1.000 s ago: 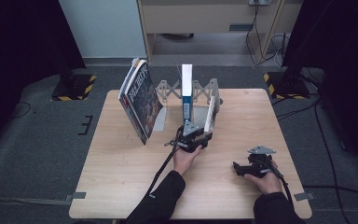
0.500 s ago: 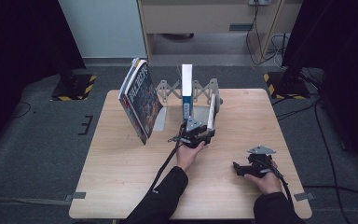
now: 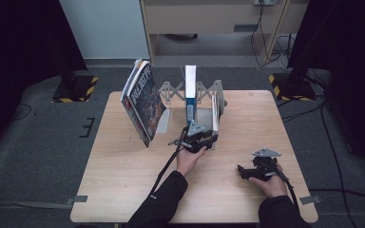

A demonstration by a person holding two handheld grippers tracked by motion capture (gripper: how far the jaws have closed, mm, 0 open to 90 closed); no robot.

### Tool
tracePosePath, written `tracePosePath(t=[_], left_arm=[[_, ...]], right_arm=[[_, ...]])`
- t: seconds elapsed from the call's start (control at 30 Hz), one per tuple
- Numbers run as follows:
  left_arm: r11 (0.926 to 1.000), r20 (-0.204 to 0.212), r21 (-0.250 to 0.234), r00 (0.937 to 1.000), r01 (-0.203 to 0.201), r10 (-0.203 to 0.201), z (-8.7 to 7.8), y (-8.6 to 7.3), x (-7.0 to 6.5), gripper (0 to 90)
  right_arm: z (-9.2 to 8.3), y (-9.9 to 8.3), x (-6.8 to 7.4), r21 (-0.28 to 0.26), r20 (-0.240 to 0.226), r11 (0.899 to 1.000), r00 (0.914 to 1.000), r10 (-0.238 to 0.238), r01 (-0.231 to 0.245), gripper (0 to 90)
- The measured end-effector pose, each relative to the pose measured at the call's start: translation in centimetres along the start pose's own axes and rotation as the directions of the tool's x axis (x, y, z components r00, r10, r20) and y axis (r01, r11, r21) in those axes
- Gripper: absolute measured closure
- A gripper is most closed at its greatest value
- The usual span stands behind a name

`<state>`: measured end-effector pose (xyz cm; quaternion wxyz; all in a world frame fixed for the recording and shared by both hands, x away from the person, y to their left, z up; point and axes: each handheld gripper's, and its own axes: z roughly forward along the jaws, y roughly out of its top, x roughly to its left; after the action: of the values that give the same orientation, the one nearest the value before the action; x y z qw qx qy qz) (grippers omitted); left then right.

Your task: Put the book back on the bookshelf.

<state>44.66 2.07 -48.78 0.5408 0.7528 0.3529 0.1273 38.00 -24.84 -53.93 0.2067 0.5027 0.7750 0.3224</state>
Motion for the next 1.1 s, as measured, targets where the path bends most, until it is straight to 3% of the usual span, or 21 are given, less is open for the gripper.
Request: tracePosePath(t=[0.73, 1.1], left_arm=[[0.9995, -0.065, 0.029, 0.9978, 0.011, -0.009, 3.0, 2.0, 0.7, 61.4], [0.9995, -0.077, 0.033, 0.9971, 0.005, -0.003, 3.1, 2.1, 0.8, 57.8]], right_arm=[[0.0, 0.0, 0.0, -0.002, -0.004, 1.000, 1.0000, -0.002, 0.002, 2.3], [0.0, 0.0, 0.0, 0.001, -0.007, 1.000, 1.0000, 0.000, 0.000, 2.3]])
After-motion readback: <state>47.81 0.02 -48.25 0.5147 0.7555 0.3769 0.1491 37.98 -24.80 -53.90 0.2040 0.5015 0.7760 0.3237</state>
